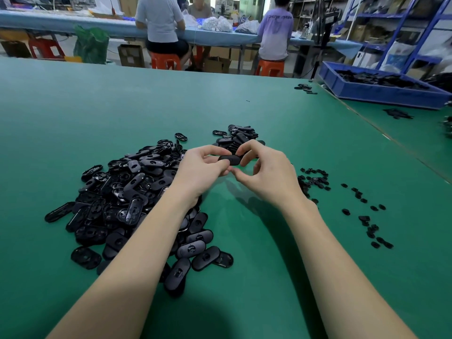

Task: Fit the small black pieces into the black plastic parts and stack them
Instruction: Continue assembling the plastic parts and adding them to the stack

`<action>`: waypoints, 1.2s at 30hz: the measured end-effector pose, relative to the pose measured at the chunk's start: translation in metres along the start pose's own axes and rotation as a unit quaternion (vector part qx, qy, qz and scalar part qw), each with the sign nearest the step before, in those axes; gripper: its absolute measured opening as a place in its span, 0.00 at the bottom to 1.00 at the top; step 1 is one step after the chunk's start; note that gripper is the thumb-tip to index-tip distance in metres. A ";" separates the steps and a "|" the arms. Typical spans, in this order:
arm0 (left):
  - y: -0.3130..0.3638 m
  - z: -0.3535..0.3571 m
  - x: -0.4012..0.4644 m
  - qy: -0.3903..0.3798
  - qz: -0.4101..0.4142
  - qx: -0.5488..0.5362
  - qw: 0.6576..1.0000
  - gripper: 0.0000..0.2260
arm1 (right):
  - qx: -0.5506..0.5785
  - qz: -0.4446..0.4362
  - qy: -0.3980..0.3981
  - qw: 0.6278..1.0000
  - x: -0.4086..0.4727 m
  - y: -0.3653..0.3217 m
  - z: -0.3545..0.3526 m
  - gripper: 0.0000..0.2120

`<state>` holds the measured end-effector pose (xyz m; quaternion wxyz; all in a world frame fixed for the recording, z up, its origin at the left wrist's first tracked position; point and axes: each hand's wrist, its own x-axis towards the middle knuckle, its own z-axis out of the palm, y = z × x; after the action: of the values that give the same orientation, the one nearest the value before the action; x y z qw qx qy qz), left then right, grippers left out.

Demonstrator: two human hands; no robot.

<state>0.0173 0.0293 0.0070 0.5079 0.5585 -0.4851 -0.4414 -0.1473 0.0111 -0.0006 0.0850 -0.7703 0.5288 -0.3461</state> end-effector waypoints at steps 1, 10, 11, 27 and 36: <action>-0.001 0.000 0.000 -0.001 0.000 -0.003 1.000 0.09 | -0.017 -0.003 0.009 1.000 0.000 0.000 0.000 0.14; -0.002 0.002 0.004 0.013 0.000 -0.019 1.000 0.06 | -0.038 -0.011 0.057 0.998 0.005 0.004 0.001 0.10; -0.002 0.002 0.004 0.019 0.003 0.000 1.000 0.06 | -0.044 0.017 0.065 0.997 0.010 0.005 0.001 0.10; -0.014 -0.011 0.008 -0.052 0.150 0.359 0.920 0.05 | -0.066 0.226 -0.050 0.971 0.102 0.000 -0.009 0.11; -0.008 -0.022 0.007 -0.073 0.136 0.429 0.890 0.17 | -0.070 0.090 -0.240 0.964 0.027 -0.017 -0.021 0.02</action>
<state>0.0403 0.0254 0.0010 0.2378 0.6166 -0.7341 -0.1563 -0.1422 -0.0005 0.0355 0.1855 -0.7842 0.5829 -0.1043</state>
